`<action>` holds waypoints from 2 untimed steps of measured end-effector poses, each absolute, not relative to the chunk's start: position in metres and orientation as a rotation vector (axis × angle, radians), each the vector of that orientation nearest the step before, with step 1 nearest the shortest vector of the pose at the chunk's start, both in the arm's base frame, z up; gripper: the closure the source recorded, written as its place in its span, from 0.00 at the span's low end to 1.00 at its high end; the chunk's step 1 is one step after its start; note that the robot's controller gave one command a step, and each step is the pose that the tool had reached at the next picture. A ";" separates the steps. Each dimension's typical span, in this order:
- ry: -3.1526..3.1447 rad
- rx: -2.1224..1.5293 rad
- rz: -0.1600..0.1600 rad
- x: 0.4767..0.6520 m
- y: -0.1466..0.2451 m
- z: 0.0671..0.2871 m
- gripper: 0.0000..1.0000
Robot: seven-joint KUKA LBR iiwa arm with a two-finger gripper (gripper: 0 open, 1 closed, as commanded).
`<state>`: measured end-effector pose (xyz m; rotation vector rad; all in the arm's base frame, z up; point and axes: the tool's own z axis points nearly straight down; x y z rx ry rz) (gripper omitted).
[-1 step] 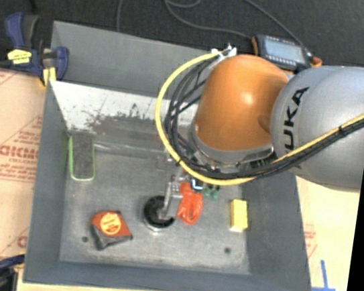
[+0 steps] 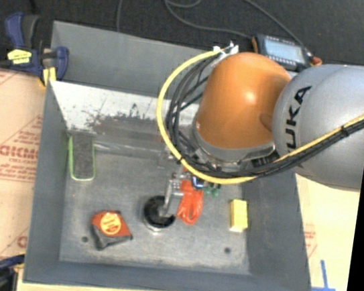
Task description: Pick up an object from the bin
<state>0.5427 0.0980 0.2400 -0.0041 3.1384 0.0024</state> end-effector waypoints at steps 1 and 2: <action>3.132 0.094 0.004 0.528 0.085 0.203 0.00; 3.136 0.083 0.000 0.542 0.073 0.161 0.00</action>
Offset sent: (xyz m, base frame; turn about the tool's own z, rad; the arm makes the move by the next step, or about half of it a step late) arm 0.0022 -0.0271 -0.0870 0.0494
